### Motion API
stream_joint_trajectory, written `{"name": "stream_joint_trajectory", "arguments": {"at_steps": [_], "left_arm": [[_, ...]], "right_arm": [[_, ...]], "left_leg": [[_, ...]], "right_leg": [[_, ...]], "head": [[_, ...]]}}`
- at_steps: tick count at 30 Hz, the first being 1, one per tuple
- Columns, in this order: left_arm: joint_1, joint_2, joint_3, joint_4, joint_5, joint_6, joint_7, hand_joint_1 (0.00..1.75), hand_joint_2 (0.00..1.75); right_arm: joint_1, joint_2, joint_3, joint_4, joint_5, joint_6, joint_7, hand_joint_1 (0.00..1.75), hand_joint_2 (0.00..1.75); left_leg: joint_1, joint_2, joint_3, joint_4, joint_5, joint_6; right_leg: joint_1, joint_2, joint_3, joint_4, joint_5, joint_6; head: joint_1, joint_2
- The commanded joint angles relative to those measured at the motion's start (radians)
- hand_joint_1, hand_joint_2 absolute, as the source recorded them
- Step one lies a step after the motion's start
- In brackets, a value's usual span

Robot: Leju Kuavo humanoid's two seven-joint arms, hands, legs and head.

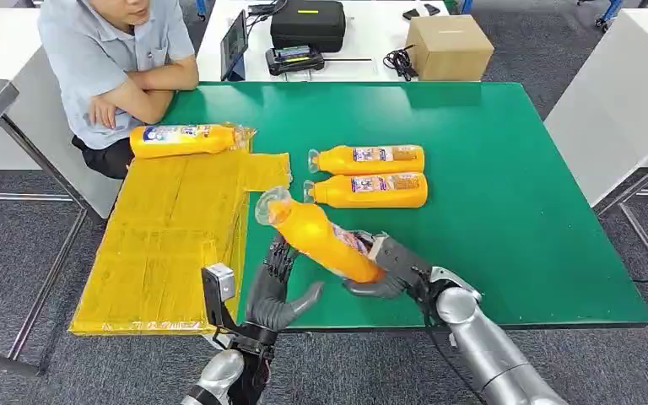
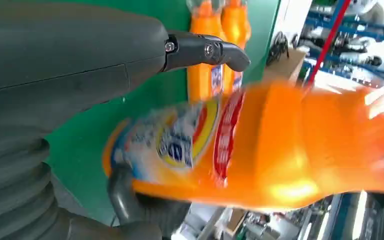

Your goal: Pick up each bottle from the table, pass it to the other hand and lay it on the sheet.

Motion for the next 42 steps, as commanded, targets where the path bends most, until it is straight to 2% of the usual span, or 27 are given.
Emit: {"name": "stream_joint_trajectory", "arguments": {"at_steps": [1, 9, 13, 32, 39, 42], "left_arm": [[-0.045, 0.028, -0.04, 0.068, 0.0, -0.003, 0.002, 0.0, 1.75], [-0.079, 0.016, -0.045, 0.051, 0.008, -0.061, -0.005, 0.0, 1.75], [-0.094, 0.01, -0.048, 0.06, 0.012, -0.056, -0.007, 0.0, 1.75], [-0.095, 0.006, -0.028, 0.053, 0.025, -0.04, -0.021, 0.0, 1.75], [-0.096, 0.002, 0.01, 0.029, 0.078, -0.028, -0.019, 0.0, 1.75], [-0.108, -0.005, 0.022, 0.064, 0.076, 0.014, -0.022, 0.0, 1.75]], "right_arm": [[-0.065, 0.031, 0.061, 0.059, -0.006, -0.001, -0.003, 1.75, 1.75], [-0.147, 0.117, 0.177, 0.236, -0.018, -0.012, -0.01, 1.75, 1.75], [-0.165, 0.133, 0.222, 0.279, -0.001, -0.029, -0.021, 1.75, 1.75], [-0.159, 0.137, 0.245, 0.283, 0.01, -0.037, -0.022, 1.75, 1.75], [-0.152, 0.148, 0.29, 0.306, 0.044, -0.065, -0.025, 1.75, 1.75], [-0.144, 0.15, 0.303, 0.288, 0.051, -0.083, -0.031, 1.75, 1.75]], "left_leg": [[0.001, 0.002, 0.003, 0.0, -0.001, -0.003], [0.001, 0.005, 0.002, 0.0, -0.001, -0.003], [0.001, 0.004, 0.001, 0.0, -0.001, -0.003], [0.001, 0.0, -0.001, 0.0, 0.0, -0.001], [0.002, 0.001, 0.001, 0.0, -0.001, -0.002], [0.001, 0.001, -0.001, 0.0, 0.0, -0.002]], "right_leg": [[0.001, 0.002, 0.002, 0.0, 0.0, -0.003], [0.001, 0.004, 0.001, 0.0, 0.0, -0.003], [0.001, 0.004, 0.001, 0.0, 0.0, -0.003], [0.0, 0.0, -0.001, 0.0, 0.0, -0.002], [0.002, 0.0, 0.001, 0.0, -0.001, -0.003], [0.001, 0.0, -0.001, 0.0, -0.001, -0.002]], "head": [[0.0, 0.0], [0.0, 0.0], [0.0, 0.0], [0.0, 0.0], [0.0, 0.0], [0.0, 0.0]]}}
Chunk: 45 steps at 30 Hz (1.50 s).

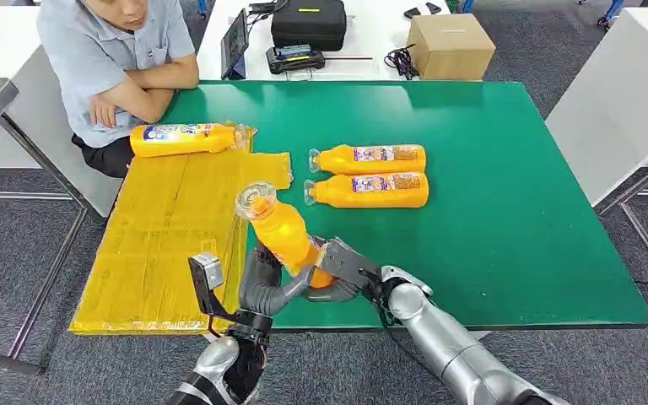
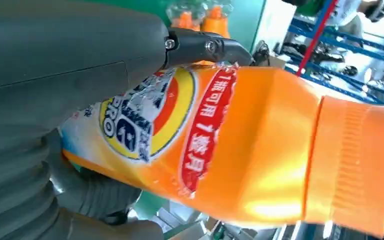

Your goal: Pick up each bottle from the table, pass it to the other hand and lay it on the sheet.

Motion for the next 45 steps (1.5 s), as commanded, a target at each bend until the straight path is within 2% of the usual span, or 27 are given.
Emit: {"name": "stream_joint_trajectory", "arguments": {"at_steps": [1, 6, 7, 19, 22, 23, 24, 34, 37, 38, 41, 45], "left_arm": [[-0.069, -0.005, 0.002, 0.068, 0.007, 0.046, 0.007, 0.0, 1.75], [-0.08, -0.004, 0.039, 0.068, 0.027, 0.063, -0.008, 0.02, 1.75], [-0.079, -0.001, 0.035, 0.06, 0.022, 0.056, -0.014, 1.75, 1.75], [-0.064, 0.007, 0.002, 0.025, -0.009, 0.028, -0.024, 1.75, 1.75], [-0.062, 0.008, -0.009, 0.021, -0.04, 0.046, -0.04, 1.75, 1.75], [-0.061, 0.008, -0.006, 0.023, -0.044, 0.048, -0.04, 1.75, 1.75], [-0.061, 0.008, -0.004, 0.023, -0.044, 0.046, -0.04, 1.75, 1.75], [-0.047, 0.03, 0.008, -0.04, -0.05, 0.048, -0.024, 1.75, 1.75], [-0.051, 0.054, 0.014, -0.068, -0.117, 0.109, -0.036, 1.75, 1.75], [-0.052, 0.068, 0.018, -0.079, -0.181, 0.179, -0.046, 1.75, 1.75], [-0.032, 0.099, 0.031, -0.136, -0.302, 0.253, -0.041, 1.75, 1.75], [-0.016, 0.126, 0.036, -0.17, -0.408, 0.292, -0.027, 1.75, 1.75]], "right_arm": [[-0.019, 0.022, 0.101, 0.058, 0.026, -0.035, -0.004, 1.75, 1.75], [-0.012, 0.014, 0.125, 0.027, 0.048, -0.045, 0.0, 1.75, 1.75], [-0.012, 0.014, 0.128, 0.027, 0.048, -0.044, -0.002, 1.75, 1.75], [-0.012, 0.012, 0.127, 0.04, 0.044, -0.047, -0.013, 1.75, 1.75], [-0.012, 0.012, 0.11, 0.037, 0.033, -0.049, -0.015, 1.75, 1.75], [-0.008, 0.012, 0.102, 0.031, 0.03, -0.053, -0.015, 0.58, 1.75], [-0.006, 0.015, 0.094, 0.028, 0.027, -0.056, -0.014, 0.0, 1.75], [0.011, 0.022, 0.033, 0.038, 0.013, -0.084, -0.008, 0.0, 1.75], [0.032, 0.022, -0.006, 0.043, 0.031, -0.129, -0.002, 0.0, 1.75], [0.048, 0.019, -0.03, 0.038, 0.045, -0.168, 0.002, 0.0, 1.75], [0.099, 0.011, -0.103, 0.007, 0.108, -0.262, 0.013, 0.0, 1.75], [0.134, 0.004, -0.15, -0.034, 0.147, -0.296, 0.011, 0.0, 1.75]], "left_leg": [[0.002, 0.002, 0.003, 0.001, -0.002, -0.002], [0.001, 0.0, 0.001, 0.0, -0.001, -0.002], [0.002, 0.001, 0.003, 0.001, -0.002, -0.003], [0.003, 0.001, 0.006, 0.001, -0.003, -0.004], [0.002, 0.0, 0.002, 0.001, -0.001, -0.002], [0.002, 0.0, 0.003, 0.001, -0.002, -0.003], [0.001, 0.0, 0.001, 0.0, -0.001, -0.002], [0.002, 0.0, 0.003, 0.001, -0.002, -0.003], [0.002, 0.001, 0.004, 0.0, -0.002, -0.003], [0.001, 0.0, 0.002, 0.0, -0.001, -0.002], [0.001, 0.0, 0.002, -0.001, -0.001, -0.002], [0.002, 0.001, 0.004, 0.0, -0.002, -0.003]], "right_leg": [[0.002, 0.001, 0.003, 0.0, -0.001, -0.003], [0.002, 0.0, 0.002, 0.0, -0.001, -0.002], [0.002, 0.0, 0.003, 0.0, -0.001, -0.003], [0.003, 0.0, 0.006, 0.0, -0.002, -0.005], [0.002, -0.001, 0.003, 0.0, -0.001, -0.003], [0.002, -0.001, 0.004, 0.0, -0.002, -0.003], [0.001, -0.001, 0.001, 0.0, -0.001, -0.002], [0.002, 0.0, 0.003, 0.0, -0.002, -0.003], [0.002, 0.0, 0.004, 0.0, -0.002, -0.004], [0.001, 0.0, 0.002, 0.0, -0.001, -0.002], [0.001, -0.001, 0.003, -0.001, -0.001, -0.002], [0.002, 0.0, 0.004, -0.001, -0.002, -0.003]], "head": [[0.0, 0.0], [0.0, 0.0], [0.0, 0.0], [0.0, 0.0], [0.0, 0.0], [0.0, 0.0], [0.0, 0.0], [0.0, 0.0], [0.0, 0.0], [0.0, 0.0], [0.0, 0.0], [0.0, 0.0]]}}
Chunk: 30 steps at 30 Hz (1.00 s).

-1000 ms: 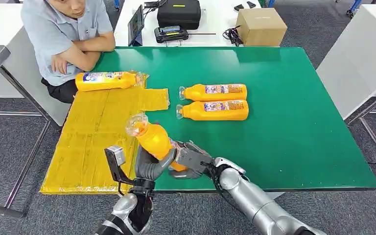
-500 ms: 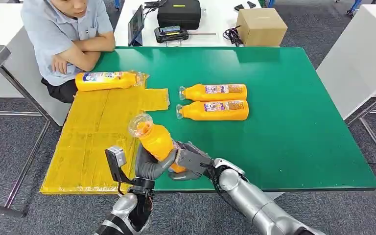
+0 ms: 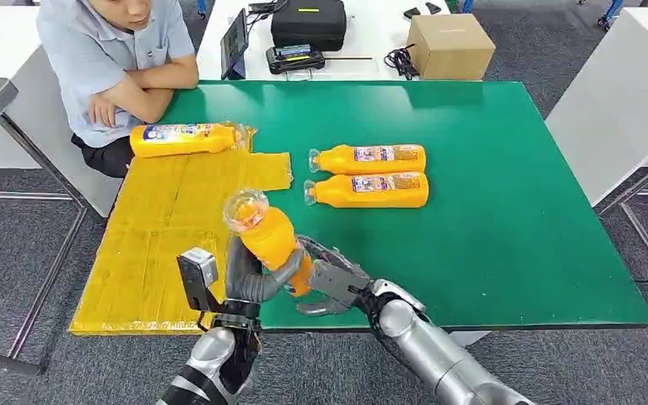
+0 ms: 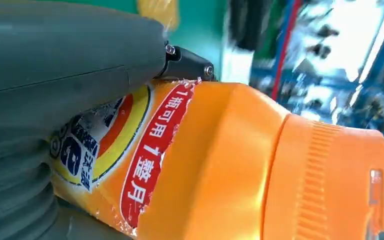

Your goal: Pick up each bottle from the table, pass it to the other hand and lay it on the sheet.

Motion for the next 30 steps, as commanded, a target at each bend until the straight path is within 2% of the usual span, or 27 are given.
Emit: {"name": "stream_joint_trajectory", "arguments": {"at_steps": [1, 4, 7, 12, 14, 15, 22, 24, 29, 30], "left_arm": [[-0.004, 0.102, 0.004, -0.083, -0.162, 0.073, 0.018, 1.75, 1.75], [-0.008, 0.11, -0.008, -0.077, -0.247, 0.118, 0.03, 1.75, 1.75], [-0.013, 0.158, 0.021, -0.117, -0.596, 0.257, 0.114, 1.75, 1.75], [-0.054, 0.209, 0.135, -0.127, -0.977, 0.26, 0.293, 1.75, 1.75], [-0.101, 0.241, 0.154, -0.053, -1.22, 0.26, 0.398, 1.75, 1.75], [-0.124, 0.26, 0.148, -0.014, -1.302, 0.264, 0.41, 1.75, 1.75], [-0.136, 0.255, 0.153, 0.02, -1.306, 0.277, 0.401, 1.75, 1.75], [-0.17, 0.275, 0.138, 0.103, -1.429, 0.241, 0.48, 1.75, 1.75], [-0.283, 0.296, 0.115, 0.357, -1.482, 0.174, 0.483, 1.75, 1.75], [-0.326, 0.303, 0.091, 0.447, -1.517, 0.12, 0.503, 1.75, 1.75]], "right_arm": [[0.066, -0.015, -0.133, -0.04, 0.065, -0.079, 0.008, 0.0, 1.75], [0.077, -0.008, -0.156, -0.056, 0.092, -0.107, 0.017, 0.0, 1.75], [0.122, 0.002, -0.235, -0.127, 0.185, -0.174, 0.02, 0.0, 1.75], [0.194, 0.037, -0.331, -0.273, 0.272, -0.237, 0.007, 0.0, 1.75], [0.217, 0.051, -0.345, -0.331, 0.276, -0.24, -0.008, 0.0, 1.75], [0.218, 0.058, -0.346, -0.346, 0.271, -0.236, -0.015, 0.0, 1.75], [0.219, 0.06, -0.344, -0.348, 0.271, -0.234, -0.015, 0.0, 1.75], [0.216, 0.064, -0.337, -0.344, 0.253, -0.21, -0.041, 0.0, 1.75], [0.214, 0.064, -0.302, -0.357, 0.23, -0.167, -0.047, 0.0, 1.75], [0.208, 0.064, -0.293, -0.355, 0.219, -0.151, -0.049, 0.0, 1.75]], "left_leg": [[0.001, 0.002, 0.003, -0.001, -0.001, -0.002], [0.002, 0.003, 0.003, 0.0, -0.002, -0.003], [0.002, 0.001, 0.004, 0.0, -0.002, -0.003], [0.002, 0.004, 0.003, 0.001, -0.002, -0.003], [0.002, 0.003, 0.003, 0.001, -0.002, -0.004], [0.002, 0.002, 0.002, 0.001, -0.001, -0.003], [0.001, 0.001, 0.001, -0.001, 0.0, -0.002], [0.003, 0.002, 0.004, 0.001, -0.002, -0.004], [0.001, 0.0, 0.003, -0.001, 0.001, -0.003], [0.003, 0.001, 0.004, 0.0, 0.0, -0.004]], "right_leg": [[0.001, 0.001, 0.003, -0.001, -0.001, -0.002], [0.002, 0.002, 0.003, 0.0, -0.001, -0.003], [0.002, 0.001, 0.003, 0.0, -0.001, -0.003], [0.002, 0.003, 0.002, 0.001, -0.001, -0.004], [0.002, 0.002, 0.002, 0.002, -0.002, -0.004], [0.002, 0.001, 0.001, 0.001, -0.001, -0.004], [0.001, 0.001, 0.001, 0.001, 0.0, -0.002], [0.003, 0.001, 0.004, 0.001, -0.002, -0.004], [0.001, 0.0, 0.002, 0.001, 0.0, -0.002], [0.002, 0.0, 0.003, 0.001, -0.001, -0.003]], "head": [[0.0, 0.0], [0.0, 0.0], [0.0, 0.0], [0.0, 0.0], [0.0, 0.0], [0.0, 0.0], [0.0, 0.0], [0.0, 0.0], [0.0, 0.0], [0.0, 0.0]]}}
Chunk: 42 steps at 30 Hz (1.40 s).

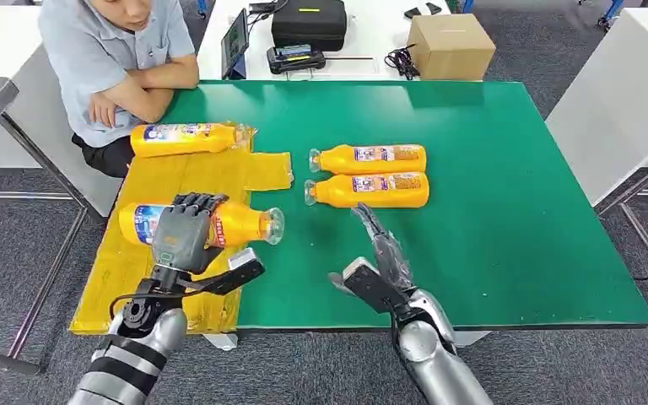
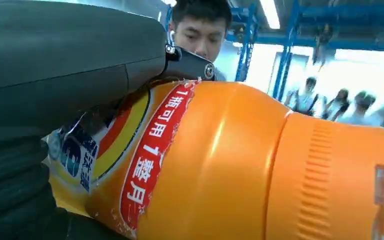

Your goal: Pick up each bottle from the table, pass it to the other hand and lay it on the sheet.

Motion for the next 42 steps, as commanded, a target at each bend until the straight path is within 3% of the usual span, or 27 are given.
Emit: {"name": "stream_joint_trajectory", "arguments": {"at_steps": [1, 6, 16, 17, 18, 19, 26, 32, 42], "left_arm": [[-0.236, 0.068, -0.047, 0.501, -0.086, -0.151, 0.034, 1.75, 1.75], [-0.26, 0.043, 0.006, 0.629, 0.017, -0.22, -0.061, 1.75, 1.75], [-0.251, -0.002, 0.053, 0.595, 0.162, -0.286, -0.117, 1.75, 1.75], [-0.251, -0.007, 0.051, 0.589, 0.167, -0.274, -0.11, 1.19, 1.75], [-0.254, -0.012, 0.041, 0.588, 0.163, -0.259, -0.099, 0.23, 1.75], [-0.256, -0.02, 0.048, 0.59, 0.178, -0.268, -0.091, 0.0, 1.75], [-0.27, -0.026, 0.026, 0.611, 0.159, -0.284, -0.036, 0.0, 1.75], [-0.3, -0.038, 0.057, 0.662, 0.216, -0.384, -0.015, 0.0, 1.75], [-0.259, -0.043, 0.027, 0.583, 0.202, -0.267, -0.062, 0.0, 1.75]], "right_arm": [[-0.023, 0.009, 0.03, -0.009, -0.035, 0.059, -0.01, 0.0, 1.75], [-0.025, 0.014, 0.055, -0.005, -0.041, 0.075, -0.01, 0.0, 1.75], [-0.025, 0.018, 0.057, 0.004, -0.045, 0.083, -0.008, 0.0, 1.75], [-0.026, 0.019, 0.06, 0.007, -0.045, 0.082, -0.009, 0.0, 1.75], [-0.028, 0.021, 0.064, 0.012, -0.045, 0.083, -0.009, 0.0, 1.75], [-0.028, 0.021, 0.066, 0.013, -0.045, 0.083, -0.009, 0.0, 1.75], [-0.036, 0.018, 0.06, 0.026, -0.045, 0.084, -0.007, 0.0, 1.75], [-0.055, 0.021, 0.038, 0.062, -0.049, 0.092, -0.002, 0.0, 1.75], [-0.04, 0.017, 0.025, 0.055, -0.045, 0.092, -0.002, 0.0, 1.75]], "left_leg": [[0.002, 0.001, 0.005, 0.0, -0.001, -0.004], [0.002, 0.002, 0.003, 0.0, 0.0, -0.003], [0.002, 0.001, 0.003, 0.001, 0.0, -0.003], [0.001, 0.0, 0.003, 0.0, 0.0, -0.003], [0.002, 0.0, 0.003, 0.0, 0.0, -0.003], [0.001, -0.001, 0.003, 0.0, 0.001, -0.003], [0.001, 0.0, 0.005, 0.0, 0.001, -0.003], [0.001, 0.0, 0.003, 0.0, 0.002, -0.003], [0.002, 0.001, 0.006, 0.0, 0.001, -0.004]], "right_leg": [[0.003, 0.0, 0.004, 0.0, -0.001, -0.004], [0.002, 0.002, 0.002, 0.0, 0.0, -0.002], [0.002, 0.0, 0.004, 0.001, 0.0, -0.003], [0.001, 0.0, 0.003, 0.001, 0.0, -0.002], [0.002, 0.0, 0.003, 0.001, 0.0, -0.003], [0.001, -0.001, 0.002, 0.001, 0.0, -0.002], [0.002, 0.0, 0.005, 0.001, -0.001, -0.003], [0.001, 0.0, 0.004, 0.001, 0.0, -0.002], [0.002, 0.001, 0.006, 0.001, 0.0, -0.003]], "head": [[0.0, 0.0], [0.0, 0.0], [0.0, 0.0], [0.0, 0.0], [0.0, 0.0], [0.0, 0.0], [0.0, 0.0], [0.0, 0.0], [0.0, 0.0]]}}
